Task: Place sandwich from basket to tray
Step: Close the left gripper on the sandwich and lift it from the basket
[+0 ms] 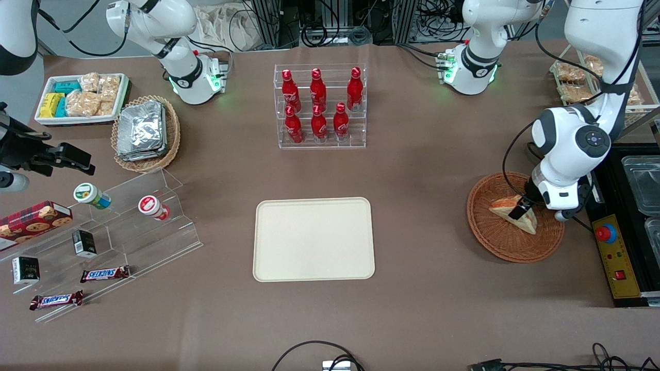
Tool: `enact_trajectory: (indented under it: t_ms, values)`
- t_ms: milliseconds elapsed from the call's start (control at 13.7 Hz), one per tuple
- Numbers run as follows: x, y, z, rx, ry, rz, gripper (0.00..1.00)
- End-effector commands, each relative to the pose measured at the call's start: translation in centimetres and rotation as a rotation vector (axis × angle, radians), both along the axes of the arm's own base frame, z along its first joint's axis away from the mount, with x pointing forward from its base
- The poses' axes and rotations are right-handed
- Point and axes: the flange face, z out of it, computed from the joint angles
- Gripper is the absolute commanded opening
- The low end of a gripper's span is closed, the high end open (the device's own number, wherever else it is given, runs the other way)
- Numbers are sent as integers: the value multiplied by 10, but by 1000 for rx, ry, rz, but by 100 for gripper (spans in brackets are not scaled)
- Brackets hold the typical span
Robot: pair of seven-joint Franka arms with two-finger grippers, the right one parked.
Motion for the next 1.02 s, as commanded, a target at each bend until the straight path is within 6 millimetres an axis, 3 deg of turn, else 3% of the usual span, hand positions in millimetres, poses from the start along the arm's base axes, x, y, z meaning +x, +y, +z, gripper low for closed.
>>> enact_trajectory:
  t_ms: [0, 293, 512, 805, 951]
  values:
    - [-3, -2, -4, 2, -12, 12, 88]
    - [-3, -2, -5, 3, -9, 10, 0]
    - [-2, -3, 4, 7, -17, -10, 0]
    - [-3, -21, 53, 33, -18, -166, 0]
    - [-3, -45, 77, 47, -34, -272, 0]
